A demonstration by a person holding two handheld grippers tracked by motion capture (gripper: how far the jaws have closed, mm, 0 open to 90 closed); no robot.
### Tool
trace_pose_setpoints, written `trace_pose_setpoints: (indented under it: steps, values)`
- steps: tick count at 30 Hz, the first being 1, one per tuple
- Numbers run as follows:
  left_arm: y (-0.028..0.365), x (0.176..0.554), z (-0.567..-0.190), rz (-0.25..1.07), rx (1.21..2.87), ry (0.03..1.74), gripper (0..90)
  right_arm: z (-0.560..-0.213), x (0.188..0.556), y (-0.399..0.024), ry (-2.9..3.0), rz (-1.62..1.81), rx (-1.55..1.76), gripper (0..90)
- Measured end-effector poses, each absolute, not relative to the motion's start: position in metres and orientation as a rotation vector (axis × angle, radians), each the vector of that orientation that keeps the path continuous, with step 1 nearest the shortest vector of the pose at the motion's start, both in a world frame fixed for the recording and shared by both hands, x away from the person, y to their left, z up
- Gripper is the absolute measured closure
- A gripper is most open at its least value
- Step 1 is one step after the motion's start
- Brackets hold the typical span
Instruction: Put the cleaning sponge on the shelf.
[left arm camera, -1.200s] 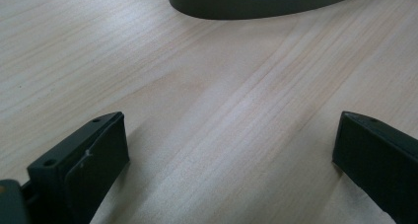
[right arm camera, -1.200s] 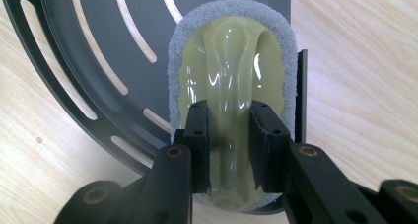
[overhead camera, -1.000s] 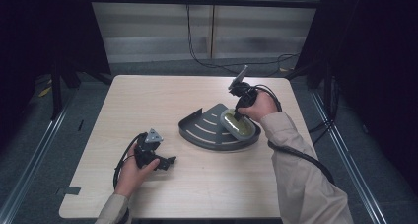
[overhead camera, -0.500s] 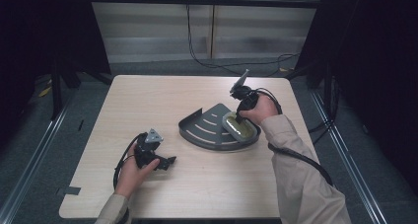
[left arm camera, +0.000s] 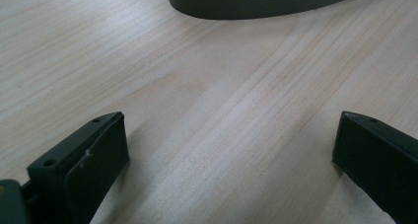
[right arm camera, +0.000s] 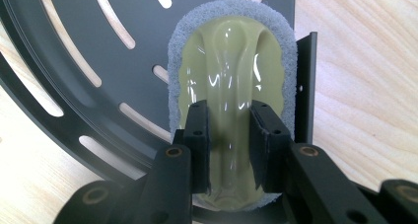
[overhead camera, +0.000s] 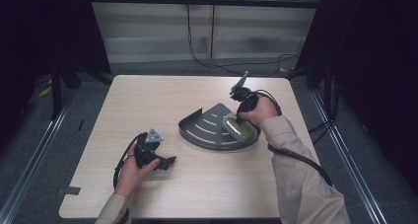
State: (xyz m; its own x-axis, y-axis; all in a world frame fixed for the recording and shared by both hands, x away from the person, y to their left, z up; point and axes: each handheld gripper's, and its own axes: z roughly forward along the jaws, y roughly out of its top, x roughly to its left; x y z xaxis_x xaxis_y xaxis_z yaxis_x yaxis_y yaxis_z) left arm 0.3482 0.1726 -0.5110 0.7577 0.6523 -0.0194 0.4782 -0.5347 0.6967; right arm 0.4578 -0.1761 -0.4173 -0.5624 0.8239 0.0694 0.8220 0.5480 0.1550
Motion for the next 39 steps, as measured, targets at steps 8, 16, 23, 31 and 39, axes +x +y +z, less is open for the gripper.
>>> trace_pose_setpoints:
  steps: [8,16,23,31,39]
  values:
    - [0.1726,0.3483,-0.511,0.316,2.242,0.841,0.0,-0.4193,0.4578,-0.1757,2.755,0.26,1.458,71.7]
    - [0.1726,0.3483,-0.5109,0.316,2.242,0.841,0.0,-0.4193,0.4578,-0.1765,2.752,0.264,1.461,71.3]
    - [0.1727,0.3483,-0.511,0.316,2.242,0.841,0.0,-0.4193,0.4573,-0.1767,2.748,0.265,1.456,70.7]
    - [0.1726,0.3482,-0.511,0.316,2.241,0.842,0.0,-0.418,0.4573,-0.1775,2.742,0.28,1.459,68.1]
    - [0.1727,0.3483,-0.511,0.316,2.242,0.841,0.0,-0.4165,0.4553,-0.178,2.726,0.291,1.469,57.1]
